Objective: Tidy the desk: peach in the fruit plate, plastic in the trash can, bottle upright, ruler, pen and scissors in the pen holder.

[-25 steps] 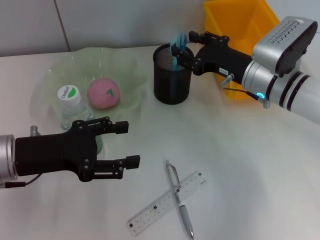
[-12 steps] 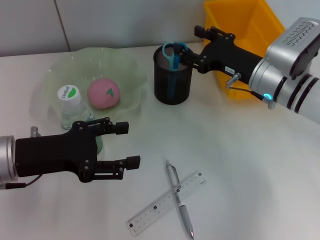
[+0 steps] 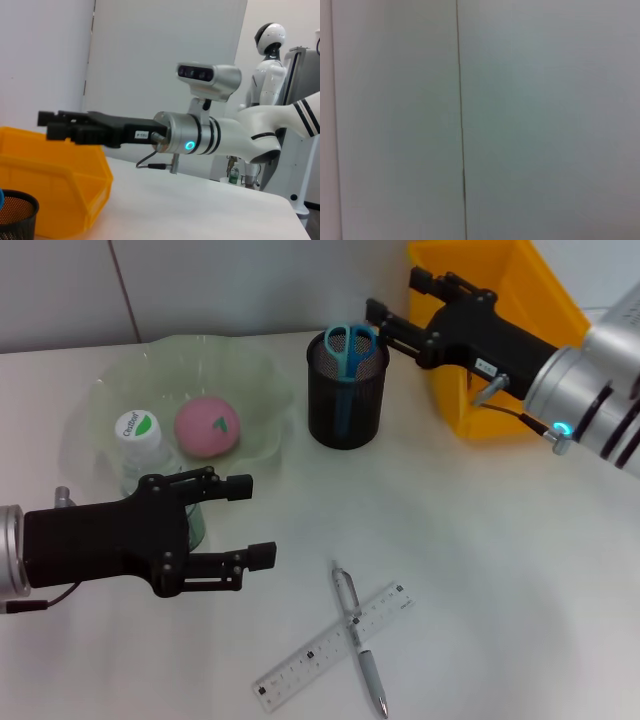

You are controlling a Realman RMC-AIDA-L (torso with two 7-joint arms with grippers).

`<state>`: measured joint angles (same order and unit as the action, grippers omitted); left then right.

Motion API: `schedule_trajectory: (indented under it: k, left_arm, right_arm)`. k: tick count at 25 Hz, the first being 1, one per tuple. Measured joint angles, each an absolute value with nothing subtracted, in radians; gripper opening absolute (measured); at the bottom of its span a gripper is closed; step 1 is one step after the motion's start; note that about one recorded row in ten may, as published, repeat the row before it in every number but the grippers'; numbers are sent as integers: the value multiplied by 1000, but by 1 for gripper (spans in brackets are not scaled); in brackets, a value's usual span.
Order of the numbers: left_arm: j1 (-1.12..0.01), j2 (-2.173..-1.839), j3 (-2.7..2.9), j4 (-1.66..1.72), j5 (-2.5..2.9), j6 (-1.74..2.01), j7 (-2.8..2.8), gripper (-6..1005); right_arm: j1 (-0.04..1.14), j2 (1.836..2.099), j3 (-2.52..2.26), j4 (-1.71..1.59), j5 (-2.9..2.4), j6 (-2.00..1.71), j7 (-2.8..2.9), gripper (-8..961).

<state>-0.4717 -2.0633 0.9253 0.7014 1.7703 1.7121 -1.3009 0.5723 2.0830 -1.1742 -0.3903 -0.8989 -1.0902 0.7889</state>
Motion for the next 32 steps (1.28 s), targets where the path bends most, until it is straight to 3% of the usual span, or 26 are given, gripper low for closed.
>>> schedule_trajectory:
  k: [9, 19, 23, 24, 25, 26, 30, 32]
  left_arm:
    - [-476, -2063, 925, 703, 1770, 1706, -1306, 811]
    - [-477, -2063, 925, 702, 1772, 1707, -1308, 811]
    - [-475, -2063, 925, 706, 1773, 1710, -1308, 811]
    - [-473, -2063, 924, 709, 1772, 1712, -1309, 811]
    - [-473, -2063, 924, 709, 1772, 1712, -1309, 811]
    - [-473, -2063, 924, 709, 1772, 1712, -1309, 811]
    - [-472, -2061, 922, 711, 1772, 1713, -1318, 811]
    - [-474, -2060, 922, 711, 1772, 1713, -1331, 811]
  right_arm:
    - [541, 2077, -1141, -403, -902, -1196, 867, 768]
    - [483, 2050, -1142, -438, -939, -1307, 980, 785]
    - [455, 1997, -1135, -461, -1006, -1404, 1090, 789]
    - [451, 1976, -1131, -475, -1057, -1437, 1144, 790]
    - [448, 1932, -1110, -503, -1181, -1502, 1240, 791]
    - [448, 1932, -1110, -503, -1181, -1502, 1240, 791]
    - [461, 1871, -924, -568, -1535, -1701, 1391, 792]
    - [466, 1867, -881, -594, -1606, -1734, 1420, 791]
